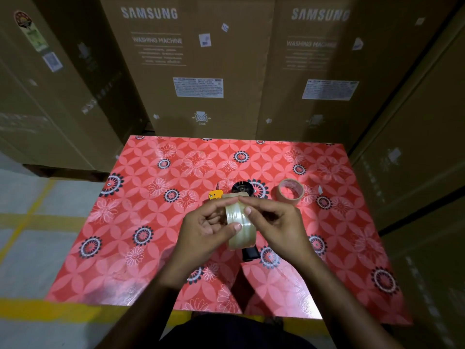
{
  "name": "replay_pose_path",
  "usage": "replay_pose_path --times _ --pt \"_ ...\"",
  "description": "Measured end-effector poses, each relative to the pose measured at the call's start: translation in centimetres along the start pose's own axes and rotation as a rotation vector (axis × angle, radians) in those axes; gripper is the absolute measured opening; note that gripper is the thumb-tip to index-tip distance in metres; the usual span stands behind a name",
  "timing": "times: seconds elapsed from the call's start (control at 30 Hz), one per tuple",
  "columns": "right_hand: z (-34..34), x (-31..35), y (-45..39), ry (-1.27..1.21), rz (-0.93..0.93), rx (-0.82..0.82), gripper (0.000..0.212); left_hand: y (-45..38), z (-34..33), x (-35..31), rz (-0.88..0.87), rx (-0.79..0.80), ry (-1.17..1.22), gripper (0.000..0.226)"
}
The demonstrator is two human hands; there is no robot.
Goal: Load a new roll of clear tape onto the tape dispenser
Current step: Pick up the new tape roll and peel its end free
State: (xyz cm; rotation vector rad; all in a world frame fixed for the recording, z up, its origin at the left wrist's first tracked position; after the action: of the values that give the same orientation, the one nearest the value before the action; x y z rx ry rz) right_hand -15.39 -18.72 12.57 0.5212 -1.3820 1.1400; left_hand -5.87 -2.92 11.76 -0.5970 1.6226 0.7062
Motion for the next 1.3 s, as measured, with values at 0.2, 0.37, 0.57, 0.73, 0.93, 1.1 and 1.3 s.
replay_pose_path --times 0.2,0.37,0.57,0.73,0.93,1.1,1.3 --pt "0.1 -0.1 -0.1 -0.042 -0.03 0.045 0.025 -0.1 0.1 -0.3 -0.002 -0.062 -0.045 0.033" --pt "-0.6 -0.4 0.5 0.051 0.004 -0.017 0.027 -0.2 0.4 0.4 -0.005 -0.022 -0.016 0.041" --pt "-0.3 -0.4 0.5 0.066 0.034 0.057 0.032 -0.3 0.2 0.3 -0.015 -0.108 -0.041 0.031" --pt "-0.6 -1.0 0.8 0.017 -0.025 -0.015 0.026 0.1 0.1 0.7 0.006 -0.035 0.004 0.046" --pt "-0.5 -1.1 0.9 0.082 0.046 0.13 0.043 -0.1 0.6 0.5 -0.022 -0.119 0.0 0.028" --pt "-1.0 -1.5 1.2 0.031 -0.012 0.002 0.035 -0.1 0.4 0.9 -0.006 -0.016 0.034 0.042" --pt "-0.9 -0.8 1.1 0.06 0.034 0.036 0.031 -0.1 0.2 0.7 -0.025 -0.128 0.013 0.028"
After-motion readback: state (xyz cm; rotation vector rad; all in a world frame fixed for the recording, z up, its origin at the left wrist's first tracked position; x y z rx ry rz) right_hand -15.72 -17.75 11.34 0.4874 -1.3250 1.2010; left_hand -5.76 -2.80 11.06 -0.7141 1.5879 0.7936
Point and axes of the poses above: each hand's wrist, its own y-axis away from the middle knuckle, its own z-axis out of the back of the hand, x = y × z, the point moved 1 cm from there along -y, towards the middle knuckle, and after that the axes turned 11 degrees about z, right-handed, at the moved point
